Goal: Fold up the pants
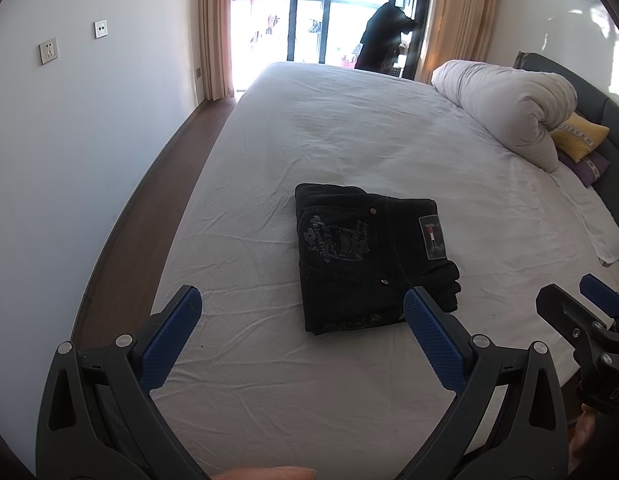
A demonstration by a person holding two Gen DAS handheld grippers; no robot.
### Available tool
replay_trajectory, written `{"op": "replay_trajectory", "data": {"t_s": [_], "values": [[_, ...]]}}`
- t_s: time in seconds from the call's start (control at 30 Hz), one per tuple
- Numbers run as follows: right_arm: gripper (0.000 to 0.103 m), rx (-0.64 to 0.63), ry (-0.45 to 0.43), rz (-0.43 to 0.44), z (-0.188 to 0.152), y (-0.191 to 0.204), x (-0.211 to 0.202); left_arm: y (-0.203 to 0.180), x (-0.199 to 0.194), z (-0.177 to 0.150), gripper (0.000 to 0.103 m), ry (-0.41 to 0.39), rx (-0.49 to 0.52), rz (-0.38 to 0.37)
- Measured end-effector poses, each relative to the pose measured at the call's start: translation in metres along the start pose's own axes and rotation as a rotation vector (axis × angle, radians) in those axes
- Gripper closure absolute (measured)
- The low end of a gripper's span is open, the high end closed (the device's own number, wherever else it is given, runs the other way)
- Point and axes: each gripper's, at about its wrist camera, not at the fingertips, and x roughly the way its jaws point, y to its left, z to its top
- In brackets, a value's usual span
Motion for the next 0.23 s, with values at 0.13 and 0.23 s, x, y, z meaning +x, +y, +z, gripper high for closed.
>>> {"op": "replay_trajectory", "data": {"t_s": [0.13,0.23], "values": [[0.000,0.002,0.010,0.006,-0.0019,-0.0045,-0.0011,0.0014,0.0023,-0.0021,0.000,-0.004,0.001,0.013],[0.000,0.005,0.015,0.007,-0.0042,-0.0092,-0.0025,0.0017,0.0012,-0.0020,0.000,-0.020,0.010,0.037]]}}
